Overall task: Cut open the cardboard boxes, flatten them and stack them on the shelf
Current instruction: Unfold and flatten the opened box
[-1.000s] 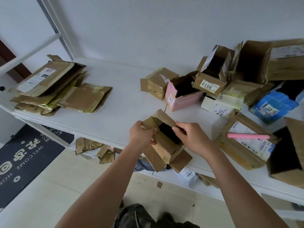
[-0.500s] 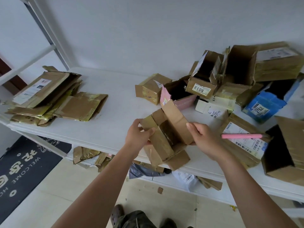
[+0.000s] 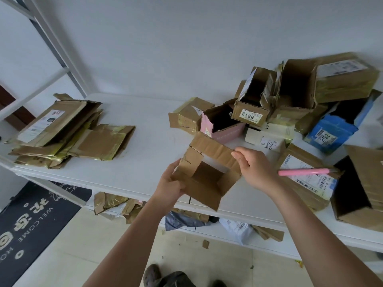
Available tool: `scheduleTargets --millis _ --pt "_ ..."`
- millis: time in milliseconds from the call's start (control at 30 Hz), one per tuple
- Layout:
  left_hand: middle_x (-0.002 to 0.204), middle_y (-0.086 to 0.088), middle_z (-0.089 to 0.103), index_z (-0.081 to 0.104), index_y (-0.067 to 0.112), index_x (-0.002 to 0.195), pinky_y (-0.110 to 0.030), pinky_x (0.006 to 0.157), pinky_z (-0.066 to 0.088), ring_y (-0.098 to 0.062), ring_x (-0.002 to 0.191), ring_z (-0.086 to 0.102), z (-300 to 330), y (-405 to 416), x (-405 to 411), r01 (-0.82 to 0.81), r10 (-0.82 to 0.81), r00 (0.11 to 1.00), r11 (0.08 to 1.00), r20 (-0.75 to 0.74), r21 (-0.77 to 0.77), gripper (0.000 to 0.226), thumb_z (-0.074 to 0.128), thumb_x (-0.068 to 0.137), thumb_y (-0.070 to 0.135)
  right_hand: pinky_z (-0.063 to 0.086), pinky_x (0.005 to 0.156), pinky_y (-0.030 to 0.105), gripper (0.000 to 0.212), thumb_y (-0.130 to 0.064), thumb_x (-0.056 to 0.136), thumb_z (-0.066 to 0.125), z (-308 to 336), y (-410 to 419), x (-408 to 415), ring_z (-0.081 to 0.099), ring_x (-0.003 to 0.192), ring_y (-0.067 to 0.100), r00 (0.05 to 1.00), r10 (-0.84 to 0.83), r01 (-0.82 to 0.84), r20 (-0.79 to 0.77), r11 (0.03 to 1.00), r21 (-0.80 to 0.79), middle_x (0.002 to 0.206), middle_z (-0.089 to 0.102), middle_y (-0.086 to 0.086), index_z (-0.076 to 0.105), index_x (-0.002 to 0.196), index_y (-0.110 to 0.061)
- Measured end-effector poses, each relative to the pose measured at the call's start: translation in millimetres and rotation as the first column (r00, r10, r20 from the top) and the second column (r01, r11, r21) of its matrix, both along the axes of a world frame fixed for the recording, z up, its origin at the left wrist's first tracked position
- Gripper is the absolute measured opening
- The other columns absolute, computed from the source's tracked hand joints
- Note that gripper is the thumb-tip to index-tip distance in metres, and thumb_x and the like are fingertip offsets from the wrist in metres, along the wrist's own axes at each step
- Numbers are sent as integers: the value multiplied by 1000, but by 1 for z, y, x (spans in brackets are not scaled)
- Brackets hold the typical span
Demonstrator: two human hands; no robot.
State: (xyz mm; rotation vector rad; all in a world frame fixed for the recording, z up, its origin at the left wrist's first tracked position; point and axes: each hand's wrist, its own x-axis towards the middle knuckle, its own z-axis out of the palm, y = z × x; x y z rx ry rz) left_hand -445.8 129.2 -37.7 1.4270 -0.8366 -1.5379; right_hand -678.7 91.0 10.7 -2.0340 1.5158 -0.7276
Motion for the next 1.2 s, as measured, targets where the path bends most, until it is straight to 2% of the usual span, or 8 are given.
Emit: scheduleTargets --millis 100,200,333,533,767,967,1067,1200 --pt "127 -5 61 55 28 134 -38 85 59 -25 113 60 -4 -2 5 29 -27 979 1000 204 -10 62 50 91 -15 37 54 4 18 -20 104 46 -3 -7 -1 51 59 -13 1000 -4 4 -8 1000 12 60 44 -16 52 87 -18" --pt "143 -3 46 47 22 139 -36 98 51 -26 124 51 -5 -7 5 70 -31 768 997 639 -36 57 72 88 10 37 52 10 21 -24 104 45 -5 -12 4 53 61 0 999 20 -18 -36 998 56 64 49 -13 58 88 -15" --pt "135 0 46 33 28 138 -33 79 51 -19 106 54 -1 -9 -7 104 104 545 976 832 -190 77 79 78 44 38 59 15 21 -28 104 44 0 -19 12 53 69 3 998 58 -57 -13 995 87 72 54 -14 56 89 -18" --pt "89 -1 59 -4 54 147 -28 66 42 -15 73 54 11 -13 -13 280 187 440 901 878 -332 92 65 90 34 41 61 8 23 -35 98 53 5 -19 7 58 75 -4 966 -40 53 255 998 -45 80 63 -10 65 95 -16" --pt "72 13 50 -1 54 150 -16 53 33 -5 64 50 12 -18 -14 293 149 457 906 877 -306 90 62 91 30 50 75 18 29 -35 95 61 -31 22 6 62 92 11 715 -323 406 621 914 9 101 60 -1 50 111 -14" --pt "71 17 47 -1 54 149 -13 49 29 -4 61 50 8 -16 -27 274 133 452 920 882 -279 86 60 92 36 55 78 25 79 -32 75 84 -43 15 20 58 94 11 832 -431 414 349 902 126 113 52 2 35 134 -14" --pt "70 16 47 0 52 150 -13 48 26 -6 60 50 5 -14 -28 276 121 445 924 887 -264 85 60 92 36 57 79 43 87 -35 69 88 -47 6 22 62 95 25 811 -523 497 262 853 161 111 60 11 35 135 -15" --pt "72 10 52 1 51 150 -16 50 30 -6 62 51 0 -9 -29 278 110 448 926 887 -255 84 59 92 36 55 69 39 82 -36 69 88 -54 -2 25 63 88 25 802 -568 543 185 823 167 104 64 8 37 130 -16"
